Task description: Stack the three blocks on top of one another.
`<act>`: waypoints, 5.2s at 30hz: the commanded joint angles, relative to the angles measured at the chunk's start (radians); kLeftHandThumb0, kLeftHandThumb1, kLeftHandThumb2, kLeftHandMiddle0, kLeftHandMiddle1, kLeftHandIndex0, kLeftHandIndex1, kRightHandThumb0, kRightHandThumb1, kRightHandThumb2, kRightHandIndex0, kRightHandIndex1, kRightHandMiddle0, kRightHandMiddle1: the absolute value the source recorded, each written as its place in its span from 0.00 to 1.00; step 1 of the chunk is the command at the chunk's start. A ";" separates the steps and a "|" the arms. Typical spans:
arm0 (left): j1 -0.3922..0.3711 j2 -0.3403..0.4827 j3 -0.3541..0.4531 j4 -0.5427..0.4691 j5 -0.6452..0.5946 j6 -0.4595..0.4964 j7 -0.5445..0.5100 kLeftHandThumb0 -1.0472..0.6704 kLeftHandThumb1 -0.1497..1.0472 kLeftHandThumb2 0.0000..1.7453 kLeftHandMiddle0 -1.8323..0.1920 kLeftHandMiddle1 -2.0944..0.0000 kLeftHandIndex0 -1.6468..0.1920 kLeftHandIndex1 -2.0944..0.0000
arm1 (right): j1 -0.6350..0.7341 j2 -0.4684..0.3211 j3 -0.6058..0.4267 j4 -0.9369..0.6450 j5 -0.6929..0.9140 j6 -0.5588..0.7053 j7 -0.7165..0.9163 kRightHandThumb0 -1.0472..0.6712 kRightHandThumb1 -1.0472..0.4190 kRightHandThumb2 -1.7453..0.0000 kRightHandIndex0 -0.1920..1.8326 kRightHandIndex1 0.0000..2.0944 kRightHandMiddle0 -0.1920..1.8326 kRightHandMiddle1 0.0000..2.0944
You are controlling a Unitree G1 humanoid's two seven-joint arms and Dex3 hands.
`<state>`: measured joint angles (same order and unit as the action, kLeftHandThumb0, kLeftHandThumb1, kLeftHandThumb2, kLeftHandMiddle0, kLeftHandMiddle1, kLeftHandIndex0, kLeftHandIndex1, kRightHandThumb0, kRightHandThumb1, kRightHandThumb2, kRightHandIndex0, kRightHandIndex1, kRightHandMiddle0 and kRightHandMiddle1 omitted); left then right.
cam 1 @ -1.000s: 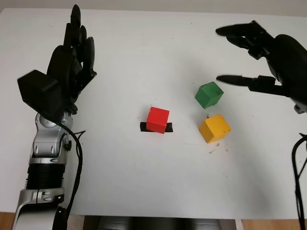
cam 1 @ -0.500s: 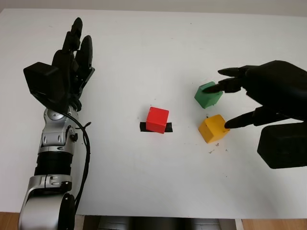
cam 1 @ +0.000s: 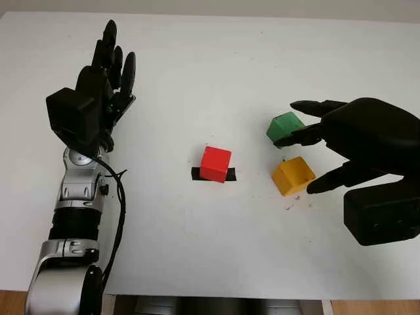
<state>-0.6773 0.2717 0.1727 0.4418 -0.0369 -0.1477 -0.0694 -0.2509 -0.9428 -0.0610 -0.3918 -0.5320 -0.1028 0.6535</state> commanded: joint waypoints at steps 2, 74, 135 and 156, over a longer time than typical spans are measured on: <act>0.002 0.015 -0.007 0.004 0.012 -0.023 -0.004 0.24 1.00 0.31 0.92 0.98 0.91 0.97 | 0.023 -0.008 0.007 -0.016 -0.019 0.001 0.009 0.19 0.14 0.96 0.16 0.00 0.42 0.02; 0.028 -0.002 -0.043 0.010 0.089 -0.087 0.071 0.23 1.00 0.30 0.92 0.97 0.90 0.97 | -0.567 0.287 0.203 0.470 0.336 0.118 0.074 0.36 0.14 0.97 0.27 0.02 0.37 0.68; 0.055 -0.030 -0.045 -0.031 0.083 -0.061 0.097 0.20 1.00 0.28 0.93 0.97 0.91 0.98 | -0.615 0.397 0.387 0.484 0.213 0.264 0.176 0.34 0.10 0.97 0.26 0.02 0.31 0.76; 0.053 -0.030 -0.045 -0.033 0.090 -0.049 0.098 0.19 1.00 0.28 0.92 0.97 0.91 0.98 | -0.609 0.361 0.370 0.460 0.265 0.248 0.259 0.17 0.11 0.97 0.14 0.01 0.08 0.39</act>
<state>-0.6373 0.2391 0.1267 0.4232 0.0545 -0.1988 0.0252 -0.8661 -0.5642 0.3252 0.0860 -0.2789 0.1536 0.9001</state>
